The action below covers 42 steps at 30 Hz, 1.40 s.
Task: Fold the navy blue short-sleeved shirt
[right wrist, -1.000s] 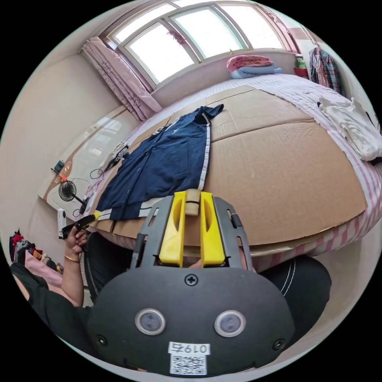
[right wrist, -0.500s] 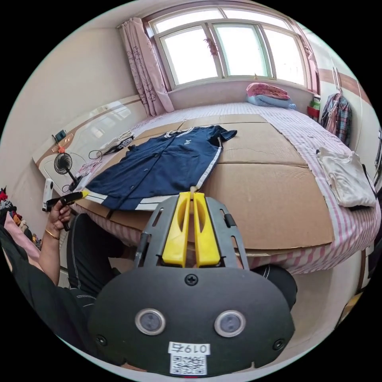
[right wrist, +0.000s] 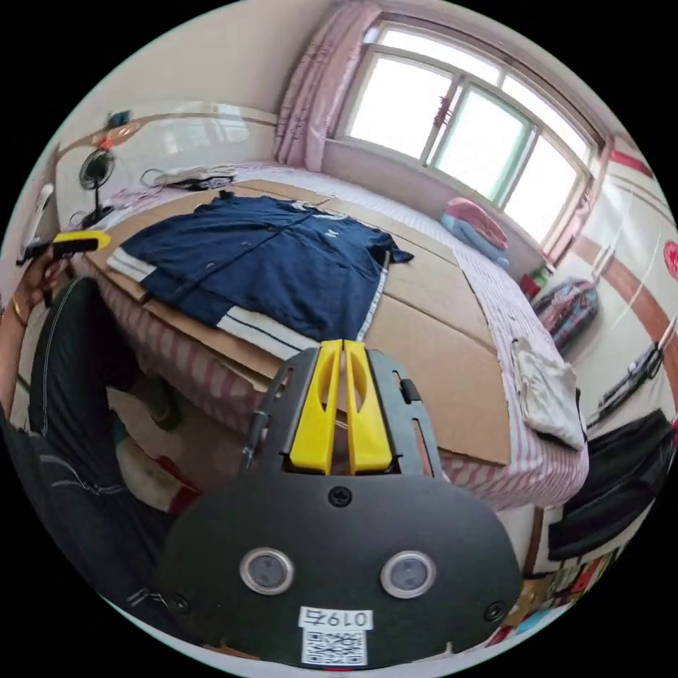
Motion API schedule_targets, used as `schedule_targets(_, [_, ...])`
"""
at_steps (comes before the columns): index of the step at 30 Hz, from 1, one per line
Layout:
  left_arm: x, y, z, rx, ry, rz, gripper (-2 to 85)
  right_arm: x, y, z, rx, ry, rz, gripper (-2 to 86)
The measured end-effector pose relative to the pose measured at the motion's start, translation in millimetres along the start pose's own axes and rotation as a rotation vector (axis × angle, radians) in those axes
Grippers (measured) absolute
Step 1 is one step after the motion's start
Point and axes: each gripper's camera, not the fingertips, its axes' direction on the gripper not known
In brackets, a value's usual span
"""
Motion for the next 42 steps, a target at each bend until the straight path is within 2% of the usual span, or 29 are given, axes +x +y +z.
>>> schedule_targets(2, [47, -1, -7, 0.059, 0.009, 0.181, 3.4, -51, -1, -2, 0.105, -0.064, -0.149, 0.4])
schedule_targets(5, [133, -8, 4, 0.054, 0.060, 0.455, 5.9, -111, -2, 2, 0.223, -0.071, -0.299, 1.1])
schedule_targets(9, [226, -7, 34, 0.046, -0.060, 0.716, 6.6, -146, -10, 23, 0.224, -0.165, -0.372, 4.3])
schedule_targets(12, [261, -7, 46, 0.030, -0.067, 0.800, 5.8, -158, -11, 42, 0.173, -0.207, -0.406, 7.0])
schedule_targets(17, [291, -9, 64, -0.017, -0.144, 0.818, 3.1, -181, 0, 64, 0.160, -0.180, -0.441, 7.2])
schedule_targets(23, [313, -11, 67, -0.017, -0.108, 0.773, 1.3, -210, 6, 85, 0.179, -0.125, -0.453, 6.9])
schedule_targets(30, [322, -24, 60, 0.056, -0.087, 0.700, 0.9, -227, 3, 104, 0.166, -0.047, -0.496, 5.7])
schedule_targets(35, [318, -37, 58, 0.100, -0.067, 0.638, 0.8, -217, -16, 111, 0.188, -0.029, -0.434, -0.2])
schedule_targets(40, [317, -45, 61, 0.145, -0.146, 0.550, 0.7, -209, -52, 123, 0.191, 0.026, -0.435, -0.9])
schedule_targets(42, [313, -43, 51, 0.222, -0.158, 0.469, 0.7, -203, -71, 133, 0.170, 0.020, -0.419, -0.9])
